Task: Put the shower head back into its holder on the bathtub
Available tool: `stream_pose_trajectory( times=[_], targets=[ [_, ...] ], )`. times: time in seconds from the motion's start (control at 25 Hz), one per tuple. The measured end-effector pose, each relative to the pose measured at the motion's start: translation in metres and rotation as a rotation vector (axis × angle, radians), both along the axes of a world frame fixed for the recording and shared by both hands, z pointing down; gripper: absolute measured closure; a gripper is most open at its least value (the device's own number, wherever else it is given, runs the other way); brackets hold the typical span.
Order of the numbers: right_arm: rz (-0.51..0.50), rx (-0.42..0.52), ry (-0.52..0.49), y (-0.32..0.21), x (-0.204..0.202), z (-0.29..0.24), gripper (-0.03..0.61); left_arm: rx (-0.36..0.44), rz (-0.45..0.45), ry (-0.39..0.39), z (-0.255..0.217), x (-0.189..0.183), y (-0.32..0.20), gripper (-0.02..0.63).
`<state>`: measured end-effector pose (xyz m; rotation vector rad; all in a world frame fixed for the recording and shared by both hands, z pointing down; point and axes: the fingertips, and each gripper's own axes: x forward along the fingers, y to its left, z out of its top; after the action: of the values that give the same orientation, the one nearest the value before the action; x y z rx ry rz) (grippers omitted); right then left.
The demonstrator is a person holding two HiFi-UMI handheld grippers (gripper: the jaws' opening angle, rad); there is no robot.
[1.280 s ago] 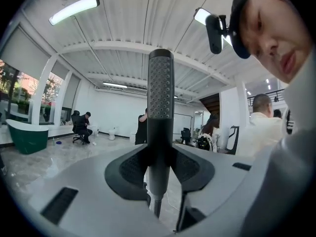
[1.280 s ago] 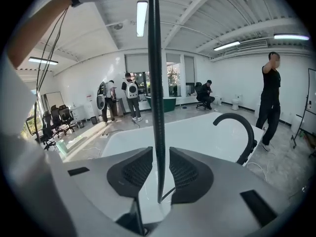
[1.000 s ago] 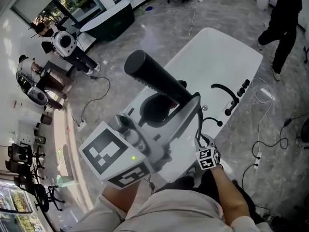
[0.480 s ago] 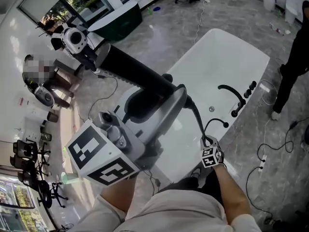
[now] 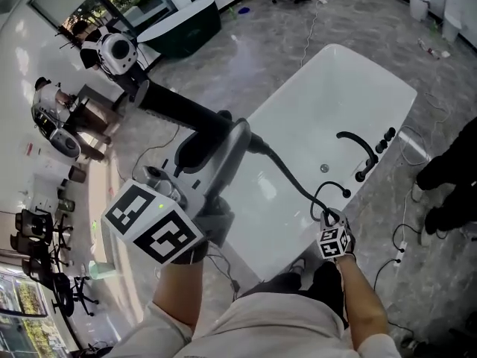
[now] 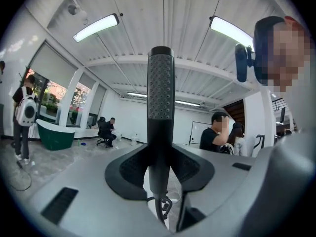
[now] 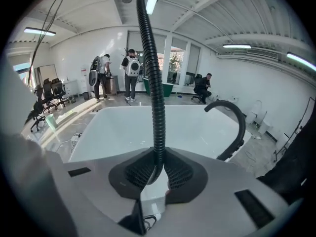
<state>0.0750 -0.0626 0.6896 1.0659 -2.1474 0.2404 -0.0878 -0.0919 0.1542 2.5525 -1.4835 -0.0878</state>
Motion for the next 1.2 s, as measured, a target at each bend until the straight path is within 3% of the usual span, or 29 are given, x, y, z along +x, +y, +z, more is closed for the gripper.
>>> stream_pose_trajectory(
  times=[0.4,0.8,0.96,1.2],
  targets=[
    [0.146,0.094,0.086,-0.027,0.084,-0.05,0.511,-0.119,-0.164,-0.097,0.078,-0.053,-0.019,0.482],
    [0.19,0.198,0.104,-0.042,0.123,-0.117,0.511,-0.281,-0.176,-0.174,0.182,-0.054,-0.033,0.482],
    [0.222,0.22,0.056,-0.051,0.133,-0.15,0.511,-0.315,-0.152,-0.179,0.207,-0.042,-0.038,0.482],
    [0.308,0.233,-0.117,-0.056,0.149,-0.191,0.511,-0.335,-0.088,-0.149,0.231,-0.013,-0.032,0.482]
  ],
)
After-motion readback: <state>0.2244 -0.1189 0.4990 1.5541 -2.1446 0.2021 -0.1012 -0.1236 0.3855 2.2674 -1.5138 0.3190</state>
